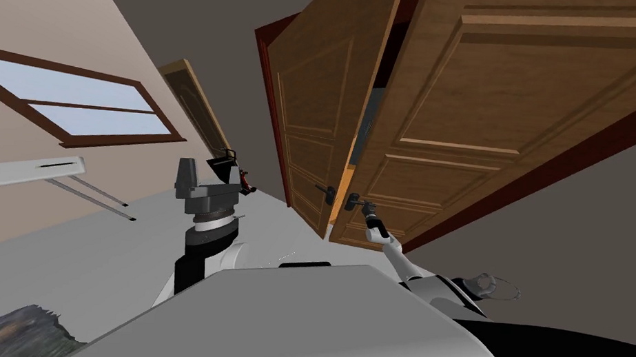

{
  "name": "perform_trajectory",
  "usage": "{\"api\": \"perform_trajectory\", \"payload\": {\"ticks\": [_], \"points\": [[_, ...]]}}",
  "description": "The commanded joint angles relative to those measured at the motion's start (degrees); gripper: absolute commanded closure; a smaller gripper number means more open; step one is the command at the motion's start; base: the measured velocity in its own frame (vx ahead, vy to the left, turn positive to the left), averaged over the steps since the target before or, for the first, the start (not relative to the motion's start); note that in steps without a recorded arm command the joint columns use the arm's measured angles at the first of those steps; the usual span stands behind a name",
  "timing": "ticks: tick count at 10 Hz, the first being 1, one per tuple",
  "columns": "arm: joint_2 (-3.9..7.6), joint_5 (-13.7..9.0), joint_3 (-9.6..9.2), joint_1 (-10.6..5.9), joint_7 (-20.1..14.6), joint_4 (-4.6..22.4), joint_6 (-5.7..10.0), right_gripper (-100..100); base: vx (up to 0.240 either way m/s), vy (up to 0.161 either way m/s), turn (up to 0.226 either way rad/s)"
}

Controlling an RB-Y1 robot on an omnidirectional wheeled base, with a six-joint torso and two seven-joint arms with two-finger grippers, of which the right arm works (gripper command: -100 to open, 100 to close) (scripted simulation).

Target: Pull the door open

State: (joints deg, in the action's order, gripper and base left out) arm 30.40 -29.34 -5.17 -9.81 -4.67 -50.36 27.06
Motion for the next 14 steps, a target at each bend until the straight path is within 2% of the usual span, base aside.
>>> {"api": "perform_trajectory", "payload": {"ticks": [1, 6, 7, 8, 9, 14], "points": [[-0.02, 0.1, -1.42, 0.51, -0.6, -0.7, 0.22, 100, -0.194, -0.068, 0.094], [1.64, 0.1, -5.52, 1.37, -3.0, -2.8, 1.37, 100, -0.222, -0.076, 0.129], [1.86, 0.1, -6.06, 1.49, -3.3, -3.1, 1.52, 100, -0.226, -0.099, 0.096], [2.31, 0.0, -5.34, 1.29, -3.2, -2.2, 1.62, 100, -0.098, -0.053, 0.016], [3.42, -0.3, -7.08, 2.29, -4.3, -3.1, 2.39, 100, -0.171, -0.053, 0.116], [6.66, -1.2, -11.34, 4.62, -6.7, -6.2, 4.65, 100, -0.197, -0.085, 0.113]]}}
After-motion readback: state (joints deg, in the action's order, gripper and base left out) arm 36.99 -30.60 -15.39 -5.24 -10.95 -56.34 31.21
